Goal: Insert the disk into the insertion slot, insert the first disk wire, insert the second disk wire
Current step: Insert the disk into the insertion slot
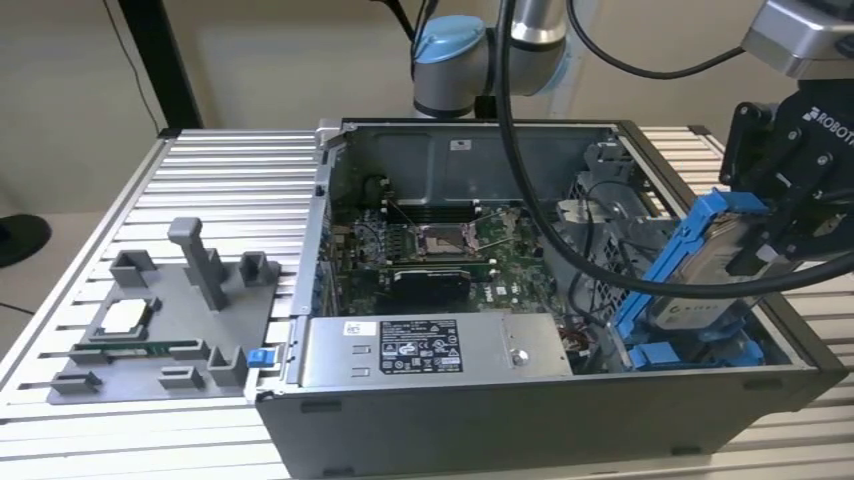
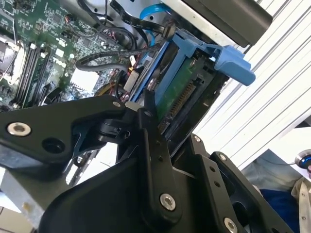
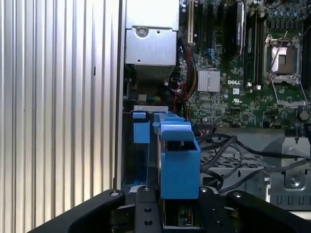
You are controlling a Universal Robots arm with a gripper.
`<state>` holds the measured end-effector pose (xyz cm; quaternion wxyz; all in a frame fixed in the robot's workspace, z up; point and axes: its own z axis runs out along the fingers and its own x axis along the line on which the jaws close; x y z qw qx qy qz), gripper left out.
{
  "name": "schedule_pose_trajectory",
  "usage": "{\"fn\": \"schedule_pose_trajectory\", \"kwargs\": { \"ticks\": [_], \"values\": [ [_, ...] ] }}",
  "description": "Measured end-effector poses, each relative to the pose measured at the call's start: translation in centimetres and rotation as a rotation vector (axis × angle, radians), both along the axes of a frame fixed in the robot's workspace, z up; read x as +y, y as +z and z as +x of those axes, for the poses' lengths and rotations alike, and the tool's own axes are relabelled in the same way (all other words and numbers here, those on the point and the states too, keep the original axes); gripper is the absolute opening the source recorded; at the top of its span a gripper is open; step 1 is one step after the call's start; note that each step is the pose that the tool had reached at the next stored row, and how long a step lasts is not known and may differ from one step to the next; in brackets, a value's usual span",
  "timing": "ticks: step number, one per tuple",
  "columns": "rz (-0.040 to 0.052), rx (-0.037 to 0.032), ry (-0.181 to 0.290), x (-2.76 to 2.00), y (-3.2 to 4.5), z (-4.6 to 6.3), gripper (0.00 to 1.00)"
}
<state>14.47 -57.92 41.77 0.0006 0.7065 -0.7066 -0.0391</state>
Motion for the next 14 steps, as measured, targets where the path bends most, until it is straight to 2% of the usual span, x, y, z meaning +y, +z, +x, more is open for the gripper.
{"fn": "schedule_pose_trajectory", "kwargs": {
  "ticks": [3, 5, 14],
  "values": [
    [0.0011, -0.0004, 0.000, 0.00, 0.02, 0.0, 0.00],
    [0.0025, -0.0002, 0.000, -0.01, 0.40, 0.0, 0.00],
    [0.0011, 0.0000, 0.000, -0.02, 3.82, 0.0, 0.00]
  ]
}}
